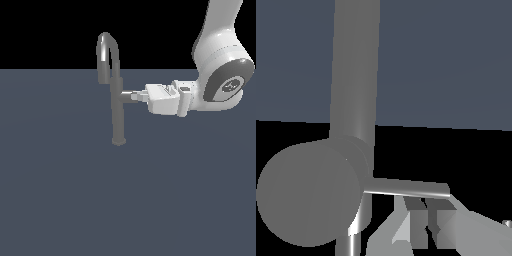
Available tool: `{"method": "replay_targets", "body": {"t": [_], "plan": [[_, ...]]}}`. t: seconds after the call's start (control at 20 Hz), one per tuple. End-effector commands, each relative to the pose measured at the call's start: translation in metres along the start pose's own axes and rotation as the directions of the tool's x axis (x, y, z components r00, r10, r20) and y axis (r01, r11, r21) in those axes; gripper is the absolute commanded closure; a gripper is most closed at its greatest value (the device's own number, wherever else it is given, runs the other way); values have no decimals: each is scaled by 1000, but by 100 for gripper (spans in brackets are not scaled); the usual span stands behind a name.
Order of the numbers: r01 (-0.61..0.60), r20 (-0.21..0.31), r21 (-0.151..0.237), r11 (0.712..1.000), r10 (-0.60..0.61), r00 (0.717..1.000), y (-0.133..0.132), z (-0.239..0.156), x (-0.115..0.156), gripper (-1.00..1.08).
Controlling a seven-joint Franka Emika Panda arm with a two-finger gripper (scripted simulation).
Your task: Turn on the faucet by rotating a designated handle.
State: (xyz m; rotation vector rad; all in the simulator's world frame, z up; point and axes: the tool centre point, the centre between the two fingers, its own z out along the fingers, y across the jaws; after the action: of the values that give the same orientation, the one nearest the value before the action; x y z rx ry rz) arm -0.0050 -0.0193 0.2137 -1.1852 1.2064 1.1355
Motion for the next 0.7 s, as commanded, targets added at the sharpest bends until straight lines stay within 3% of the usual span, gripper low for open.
{"method": "replay_targets", "body": {"t": [0.0, 0.05, 0.6, 0.65], "plan": [[-42, -1, 3, 999, 42, 999, 10, 0, 29, 108], [-3, 1, 0, 1000, 3, 1000, 1, 0, 5, 108], [-43, -1, 3, 999, 43, 999, -3, 0, 58, 108], [21, 9, -10, 1000, -21, 1000, -12, -1, 19, 108]]}}
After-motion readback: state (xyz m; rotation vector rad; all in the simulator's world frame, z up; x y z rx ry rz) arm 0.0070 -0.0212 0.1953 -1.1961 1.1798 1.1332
